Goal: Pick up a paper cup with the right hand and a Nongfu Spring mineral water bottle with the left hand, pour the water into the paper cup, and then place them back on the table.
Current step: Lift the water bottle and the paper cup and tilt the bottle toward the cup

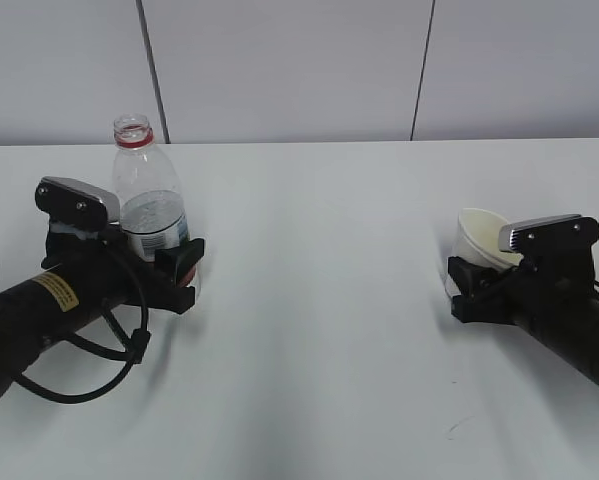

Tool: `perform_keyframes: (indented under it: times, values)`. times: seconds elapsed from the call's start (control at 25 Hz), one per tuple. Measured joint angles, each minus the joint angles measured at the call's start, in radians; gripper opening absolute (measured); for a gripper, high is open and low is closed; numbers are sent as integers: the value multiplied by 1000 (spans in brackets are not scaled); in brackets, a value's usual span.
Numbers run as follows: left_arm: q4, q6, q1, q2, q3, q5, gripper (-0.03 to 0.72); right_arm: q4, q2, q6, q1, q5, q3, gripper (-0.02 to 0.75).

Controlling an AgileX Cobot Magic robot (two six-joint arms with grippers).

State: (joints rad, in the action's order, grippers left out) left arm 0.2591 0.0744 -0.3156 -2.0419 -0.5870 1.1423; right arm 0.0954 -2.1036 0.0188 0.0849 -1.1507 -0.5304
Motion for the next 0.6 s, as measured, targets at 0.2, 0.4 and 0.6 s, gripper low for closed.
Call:
perform_keyframes:
  times: [0.2,0.4,0.6]
  values:
    - [0,0,0,0,0,0,417,103,0,0,-4,0,-2,447]
    - [0,0,0,0,0,0,417,343,0,-19,-4,2,-31,445]
    - [3,-21,0,0,0,1,415,469,-4,-61,-4,2,-62,445]
